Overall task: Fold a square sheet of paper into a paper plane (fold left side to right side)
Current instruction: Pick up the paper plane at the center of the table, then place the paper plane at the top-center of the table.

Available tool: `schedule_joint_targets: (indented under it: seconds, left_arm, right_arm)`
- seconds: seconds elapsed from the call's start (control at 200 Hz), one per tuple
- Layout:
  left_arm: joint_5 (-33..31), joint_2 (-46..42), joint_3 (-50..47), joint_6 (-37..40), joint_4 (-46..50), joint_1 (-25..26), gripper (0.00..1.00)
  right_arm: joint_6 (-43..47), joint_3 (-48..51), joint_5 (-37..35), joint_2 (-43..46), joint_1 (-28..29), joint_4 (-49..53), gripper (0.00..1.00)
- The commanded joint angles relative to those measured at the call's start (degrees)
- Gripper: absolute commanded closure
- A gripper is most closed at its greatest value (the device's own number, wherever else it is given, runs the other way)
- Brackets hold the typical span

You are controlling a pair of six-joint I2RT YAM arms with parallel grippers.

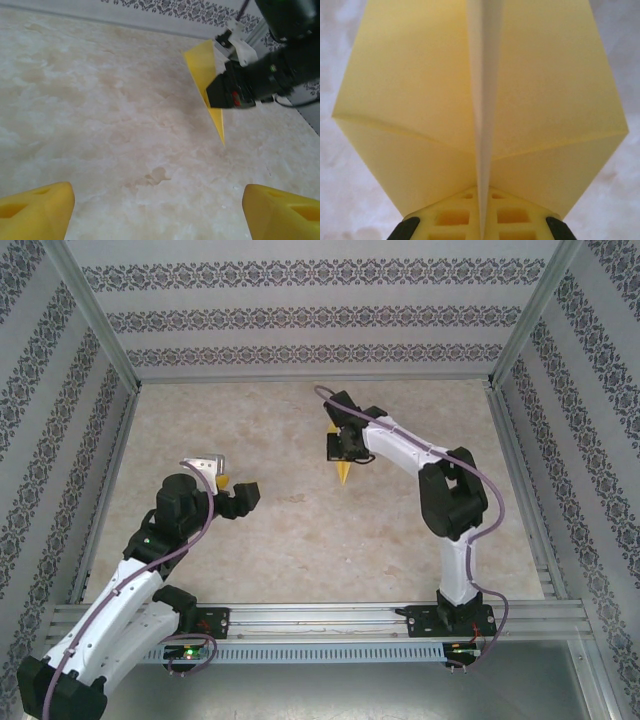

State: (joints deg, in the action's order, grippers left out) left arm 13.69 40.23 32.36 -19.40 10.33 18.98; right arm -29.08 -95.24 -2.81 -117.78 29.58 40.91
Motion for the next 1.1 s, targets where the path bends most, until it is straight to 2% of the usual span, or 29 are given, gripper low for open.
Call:
schedule_joint_targets:
  seconds: [0.0,0.27,0.43,0.754,1.094]
  left_arm:
    - [1.53,-0.55,1.83,3.19,3.03,-0.92,0.12]
    - [1.87,0.10,2.00,3.41,3.21,-1.05,0.11]
    - [1.78,0.21,1.81,3.01,3.29,-1.01,0.10]
    - [1.74,0.52,2.09,3.05,4.09,-1.04,0.09]
    - [2.17,1.08,2.51,2.74,3.98,-1.05,0.08]
  right_arm:
    - [3.04,-6.48,-1.59,-4.30,-1.42,6.81,1.00]
    - [3.35,-21.71,-1.65,-15.06,-4.19,14.42,1.00]
    - [3.78,-27.08,-1.66,-19.37,-4.45,17.27,1.00]
    - [3.51,-28.18,-1.67,-22.91,-4.80,17.50,0.98]
    - [3.22,-26.77,-0.98,-23.79,-4.80,16.27,0.86]
